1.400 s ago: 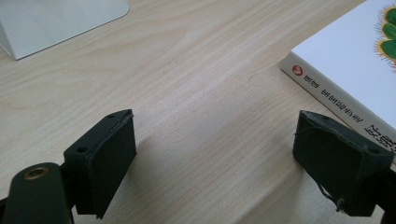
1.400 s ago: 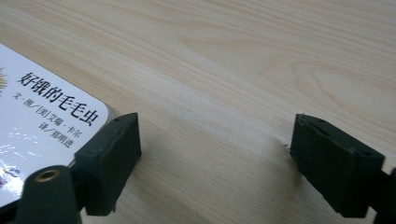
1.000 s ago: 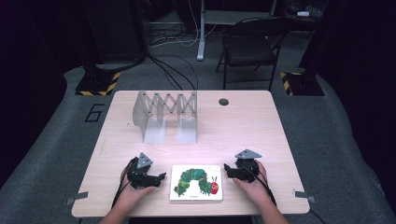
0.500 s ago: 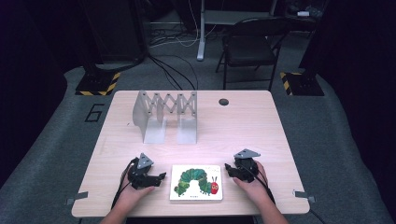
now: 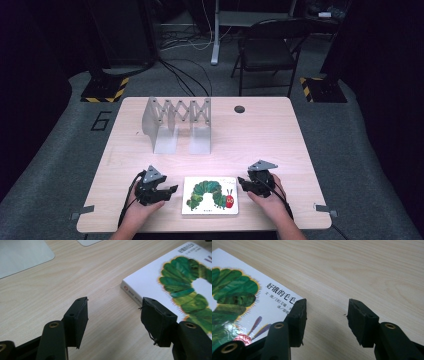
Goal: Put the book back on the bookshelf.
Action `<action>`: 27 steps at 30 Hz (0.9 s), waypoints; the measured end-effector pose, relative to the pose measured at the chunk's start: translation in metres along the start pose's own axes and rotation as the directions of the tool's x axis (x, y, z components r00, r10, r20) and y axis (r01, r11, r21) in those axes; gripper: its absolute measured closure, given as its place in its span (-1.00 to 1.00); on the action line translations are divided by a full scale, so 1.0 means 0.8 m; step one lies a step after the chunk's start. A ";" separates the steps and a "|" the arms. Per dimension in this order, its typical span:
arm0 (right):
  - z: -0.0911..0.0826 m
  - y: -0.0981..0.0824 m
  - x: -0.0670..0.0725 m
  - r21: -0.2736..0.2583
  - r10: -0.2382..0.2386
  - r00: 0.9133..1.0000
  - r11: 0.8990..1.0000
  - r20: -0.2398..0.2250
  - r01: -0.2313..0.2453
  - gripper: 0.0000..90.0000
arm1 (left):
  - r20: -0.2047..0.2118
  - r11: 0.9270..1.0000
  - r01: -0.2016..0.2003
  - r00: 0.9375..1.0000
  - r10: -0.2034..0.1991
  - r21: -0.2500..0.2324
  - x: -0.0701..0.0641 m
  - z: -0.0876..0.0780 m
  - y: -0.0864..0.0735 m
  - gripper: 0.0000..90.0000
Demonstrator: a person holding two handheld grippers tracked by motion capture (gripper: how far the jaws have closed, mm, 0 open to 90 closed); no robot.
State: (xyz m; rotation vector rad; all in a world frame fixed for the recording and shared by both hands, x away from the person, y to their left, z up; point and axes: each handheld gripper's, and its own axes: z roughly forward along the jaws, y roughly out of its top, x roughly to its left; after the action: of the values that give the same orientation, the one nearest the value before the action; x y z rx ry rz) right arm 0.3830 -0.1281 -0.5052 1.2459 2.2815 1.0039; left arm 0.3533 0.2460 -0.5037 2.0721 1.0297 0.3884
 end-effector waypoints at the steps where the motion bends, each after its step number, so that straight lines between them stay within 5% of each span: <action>1: -0.003 0.001 0.000 -0.012 0.008 1.000 1.000 -0.005 -0.008 0.09 | -0.007 1.000 0.003 1.000 -0.003 -0.017 -0.002 0.000 0.000 -0.20; 8: -0.009 0.006 0.002 -0.004 0.041 0.999 0.999 -0.013 -0.041 0.05 | 0.008 1.000 -0.009 1.000 0.009 0.016 -0.012 -0.002 -0.002 -0.25; 12: -0.003 0.008 0.005 0.015 -0.002 1.000 1.000 -0.022 0.003 0.03 | 0.011 0.999 -0.037 0.999 0.037 0.036 -0.020 -0.006 0.001 -0.19; 17: -0.006 0.012 0.011 0.021 0.002 1.000 1.000 -0.029 -0.001 0.03 | 0.017 0.999 -0.021 1.000 0.021 0.029 -0.030 -0.016 0.002 -0.20; 27: -0.004 0.018 0.016 0.035 0.021 0.997 0.999 -0.068 -0.019 0.12 | 0.095 1.000 -0.010 0.995 0.007 0.026 -0.029 -0.013 -0.010 -0.20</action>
State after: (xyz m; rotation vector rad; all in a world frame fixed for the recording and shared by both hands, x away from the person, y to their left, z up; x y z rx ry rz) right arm 0.3822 -0.1137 -0.4921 1.2689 2.3521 1.0334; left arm 0.3288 0.2360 -0.5016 2.0985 0.9742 0.2787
